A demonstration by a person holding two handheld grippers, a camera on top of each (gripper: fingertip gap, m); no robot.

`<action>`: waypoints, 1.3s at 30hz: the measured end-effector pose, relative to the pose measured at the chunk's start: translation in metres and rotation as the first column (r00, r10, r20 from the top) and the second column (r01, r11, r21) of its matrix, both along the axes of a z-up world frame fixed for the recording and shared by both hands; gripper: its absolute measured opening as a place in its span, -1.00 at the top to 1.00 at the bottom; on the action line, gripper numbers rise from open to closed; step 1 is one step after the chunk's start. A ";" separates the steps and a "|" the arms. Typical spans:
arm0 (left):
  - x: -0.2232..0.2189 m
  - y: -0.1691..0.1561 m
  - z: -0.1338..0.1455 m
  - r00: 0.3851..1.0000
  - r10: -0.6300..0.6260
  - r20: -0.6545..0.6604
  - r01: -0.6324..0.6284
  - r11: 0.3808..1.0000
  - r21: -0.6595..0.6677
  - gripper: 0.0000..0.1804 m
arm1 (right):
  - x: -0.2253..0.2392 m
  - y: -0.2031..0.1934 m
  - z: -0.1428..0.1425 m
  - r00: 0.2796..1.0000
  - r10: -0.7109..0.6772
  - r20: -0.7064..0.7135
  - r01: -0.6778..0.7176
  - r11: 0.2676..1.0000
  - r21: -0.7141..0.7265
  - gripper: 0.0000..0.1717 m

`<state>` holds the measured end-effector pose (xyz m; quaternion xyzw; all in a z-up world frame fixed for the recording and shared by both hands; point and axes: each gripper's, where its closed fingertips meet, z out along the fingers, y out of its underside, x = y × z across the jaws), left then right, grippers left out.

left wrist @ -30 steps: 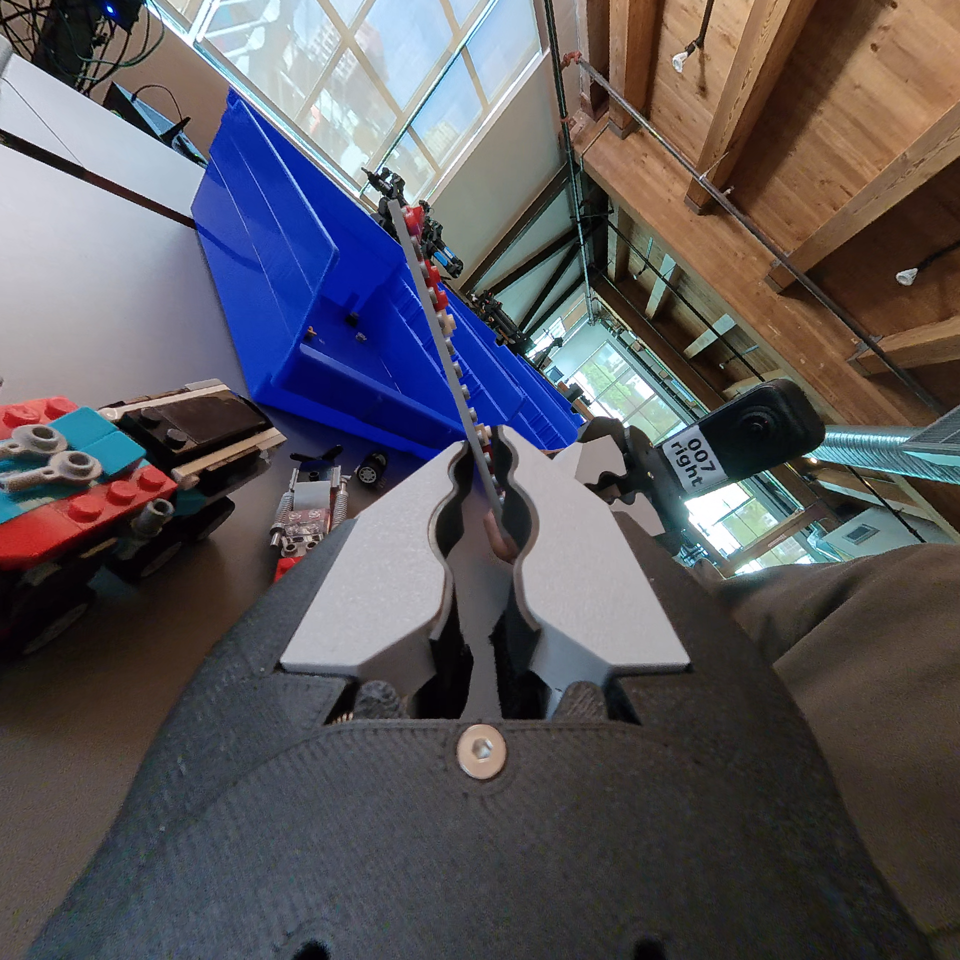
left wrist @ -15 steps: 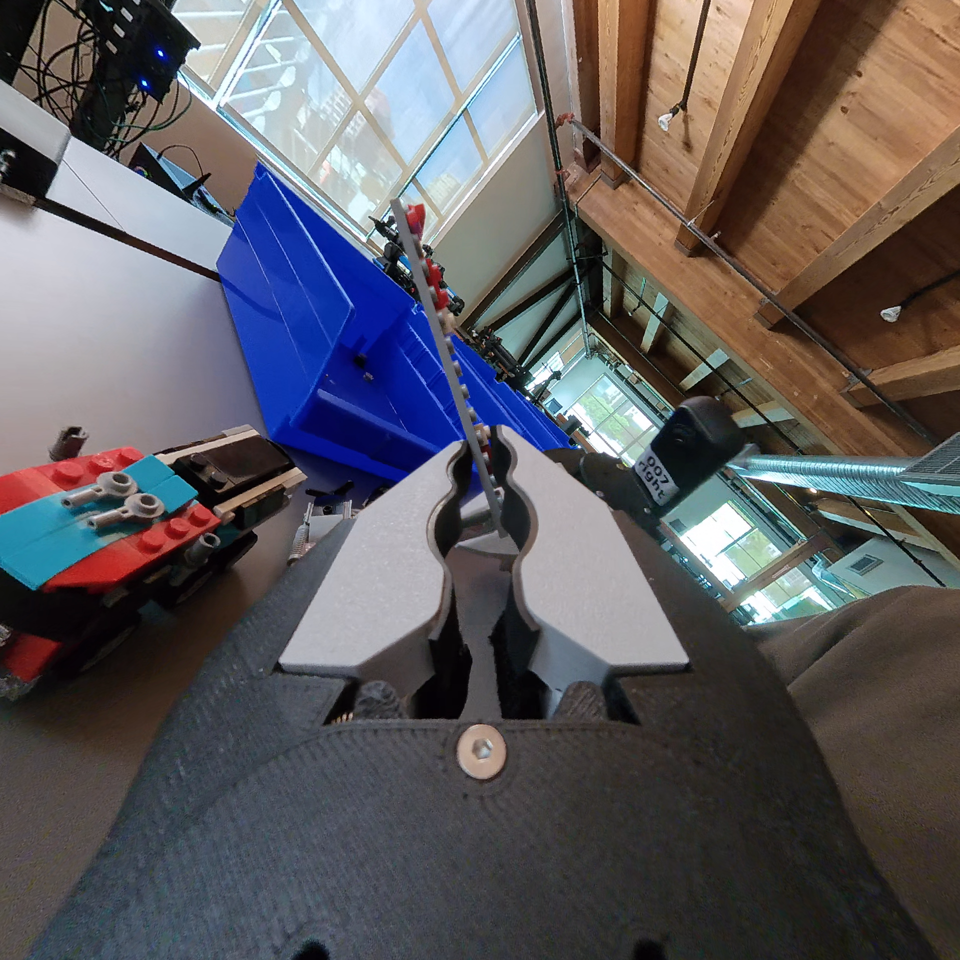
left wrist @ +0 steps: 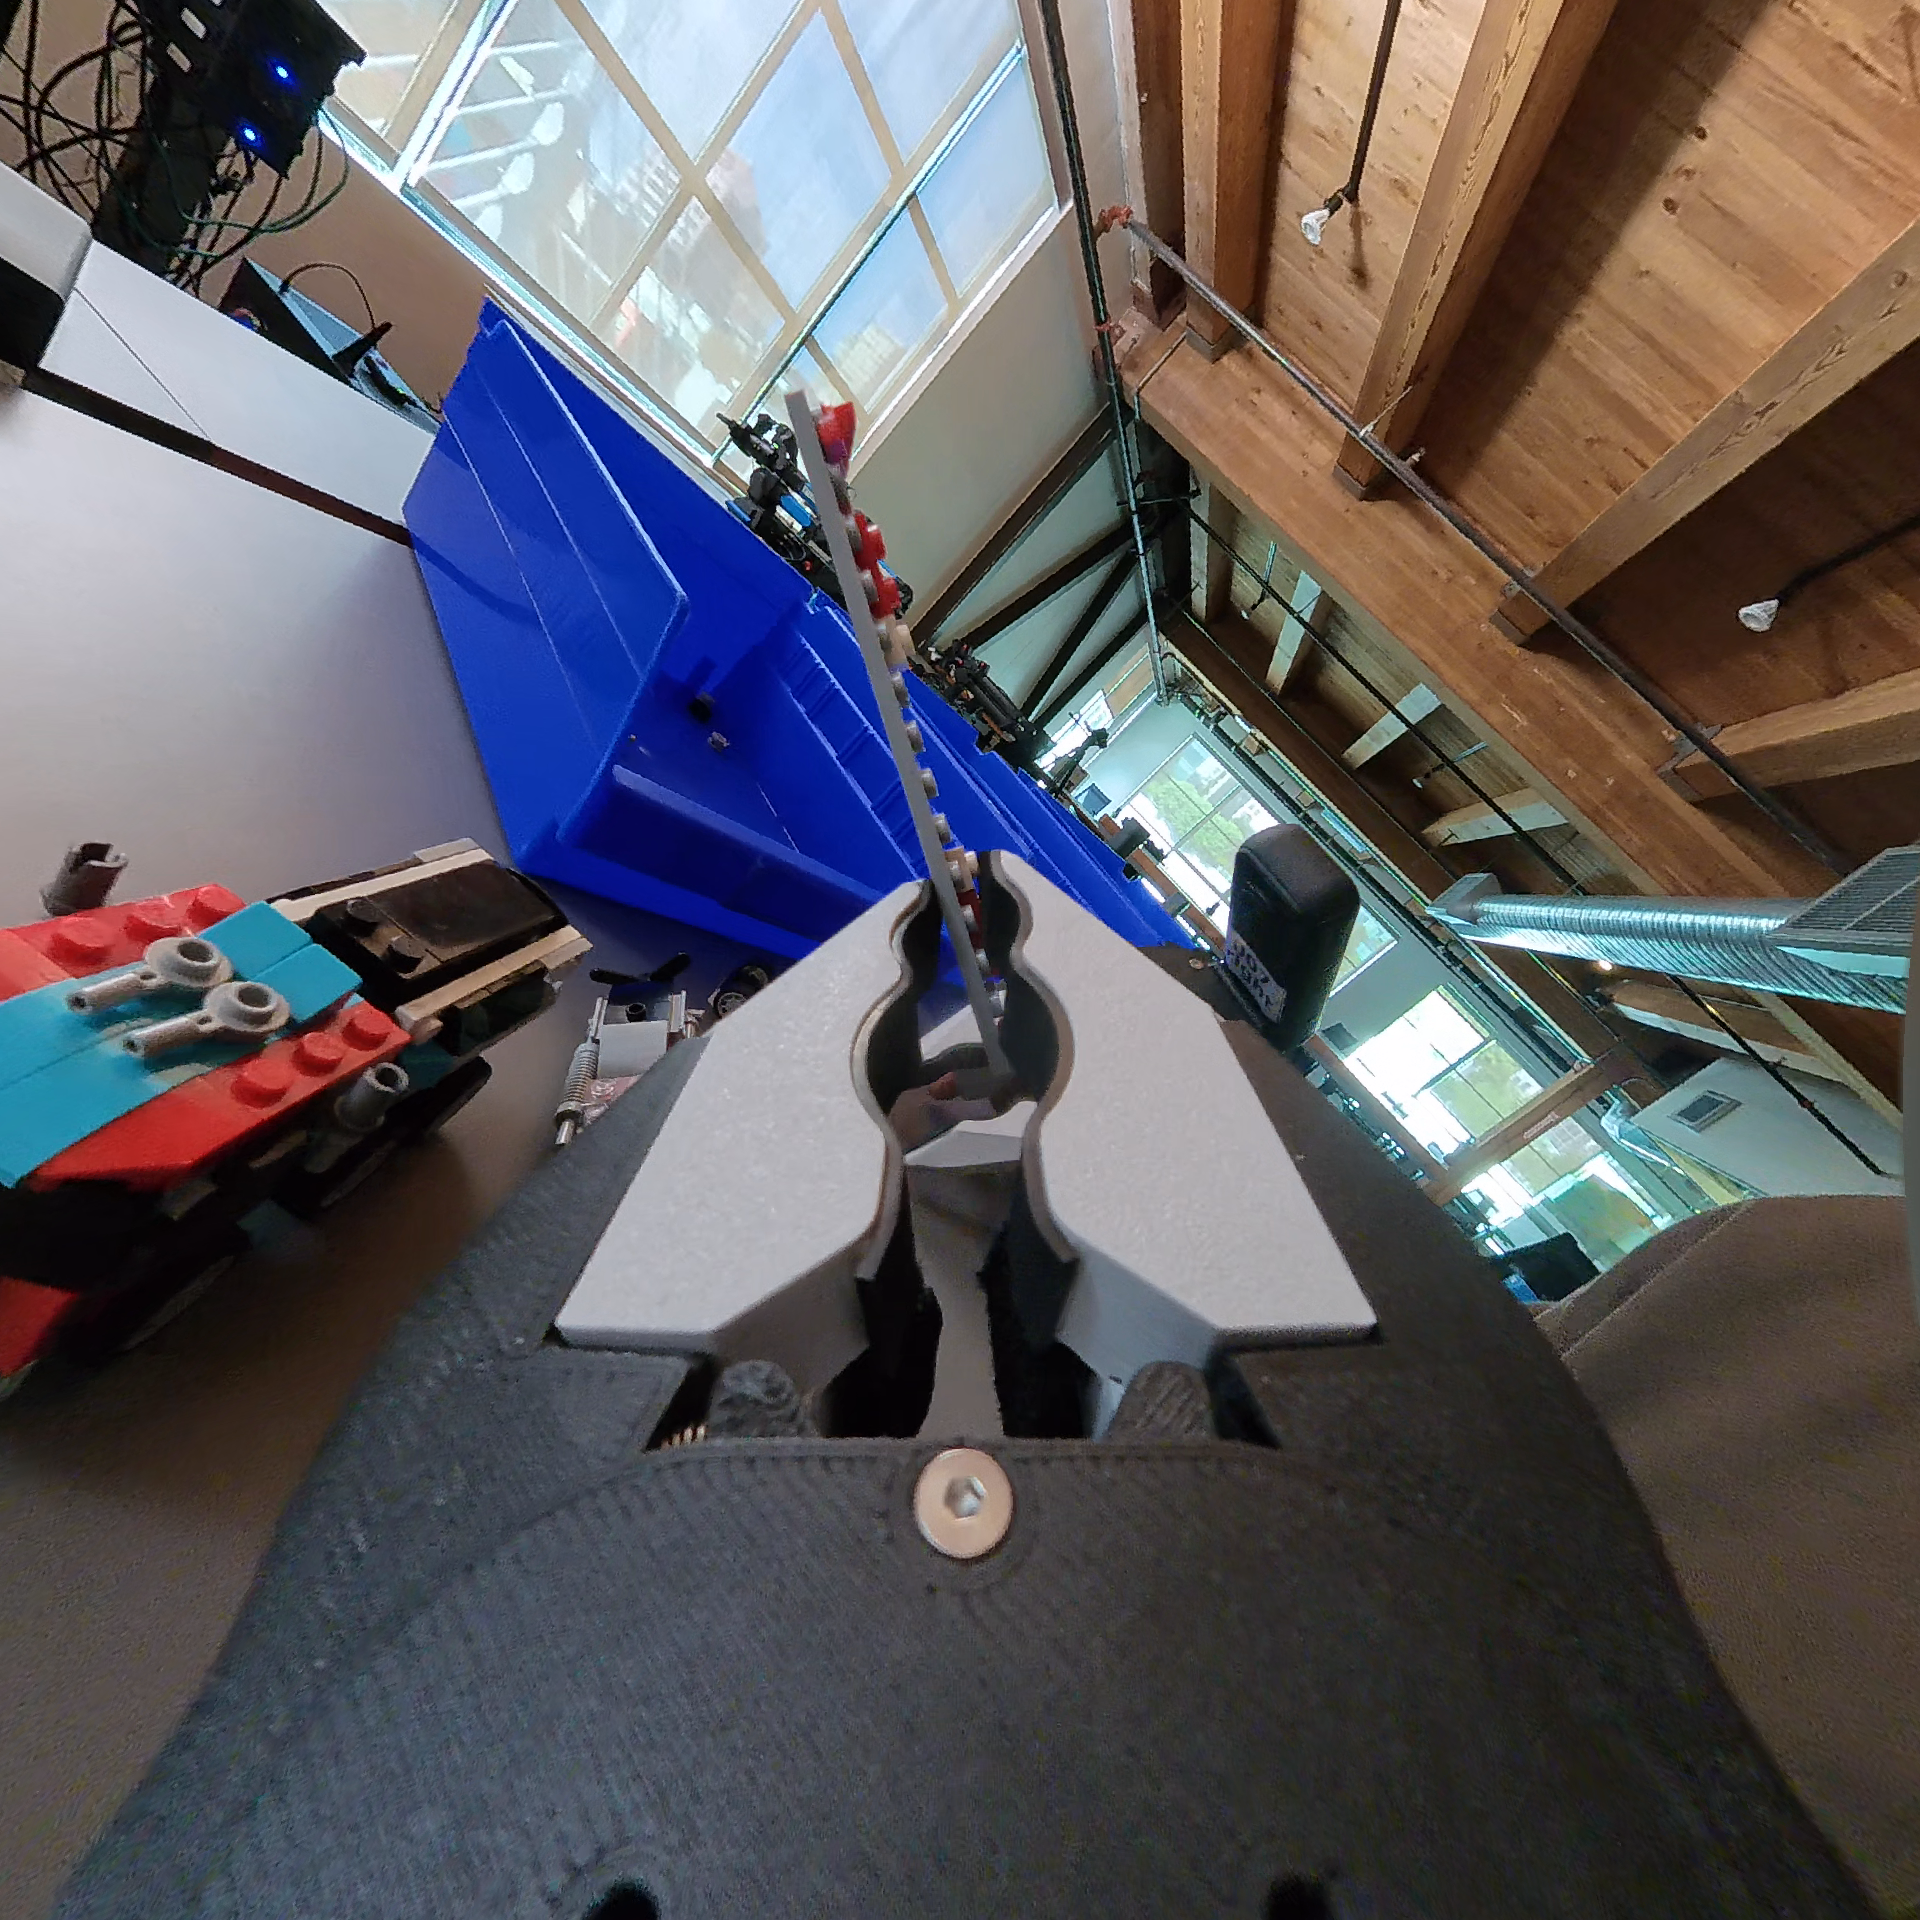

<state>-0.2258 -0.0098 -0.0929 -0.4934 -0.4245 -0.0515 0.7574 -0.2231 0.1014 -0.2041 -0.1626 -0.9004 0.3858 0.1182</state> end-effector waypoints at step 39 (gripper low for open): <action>0.011 0.014 -0.003 0.997 -0.073 0.011 0.074 0.997 -0.011 0.88 | -0.077 0.173 0.126 0.673 -0.627 -0.393 0.582 0.776 -0.242 0.73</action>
